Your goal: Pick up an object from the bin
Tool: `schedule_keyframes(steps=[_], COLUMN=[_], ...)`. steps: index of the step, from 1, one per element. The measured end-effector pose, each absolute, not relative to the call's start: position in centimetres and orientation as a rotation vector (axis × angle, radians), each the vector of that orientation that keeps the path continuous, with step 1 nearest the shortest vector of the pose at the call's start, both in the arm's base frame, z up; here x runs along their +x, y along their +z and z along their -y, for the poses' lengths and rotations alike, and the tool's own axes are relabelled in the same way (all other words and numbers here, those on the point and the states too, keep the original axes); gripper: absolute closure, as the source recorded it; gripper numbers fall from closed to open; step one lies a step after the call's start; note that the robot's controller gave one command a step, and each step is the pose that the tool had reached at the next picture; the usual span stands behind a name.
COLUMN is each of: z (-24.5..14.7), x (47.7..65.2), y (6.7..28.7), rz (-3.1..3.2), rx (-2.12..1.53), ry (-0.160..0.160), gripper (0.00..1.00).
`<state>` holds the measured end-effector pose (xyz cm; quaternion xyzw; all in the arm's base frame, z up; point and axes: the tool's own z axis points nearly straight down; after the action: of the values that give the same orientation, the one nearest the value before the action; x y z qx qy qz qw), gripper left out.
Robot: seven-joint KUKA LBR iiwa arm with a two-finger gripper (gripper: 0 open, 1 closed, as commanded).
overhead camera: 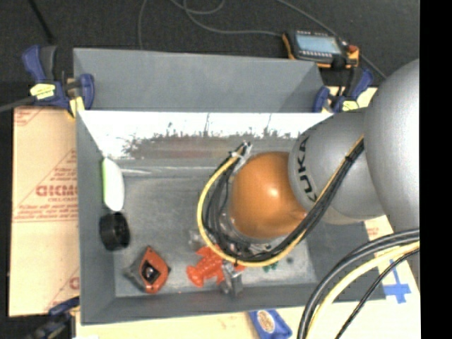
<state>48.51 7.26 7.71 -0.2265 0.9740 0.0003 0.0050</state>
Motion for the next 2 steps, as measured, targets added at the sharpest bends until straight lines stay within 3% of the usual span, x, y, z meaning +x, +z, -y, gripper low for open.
schedule_keyframes(steps=[1, 2], z=[-4.14, -4.14], x=[47.61, 47.61], y=[7.24, 7.24], rz=[-3.009, -3.009], rx=[-0.855, -0.854], ry=[-0.003, -0.003], gripper=[1.00, 1.00])
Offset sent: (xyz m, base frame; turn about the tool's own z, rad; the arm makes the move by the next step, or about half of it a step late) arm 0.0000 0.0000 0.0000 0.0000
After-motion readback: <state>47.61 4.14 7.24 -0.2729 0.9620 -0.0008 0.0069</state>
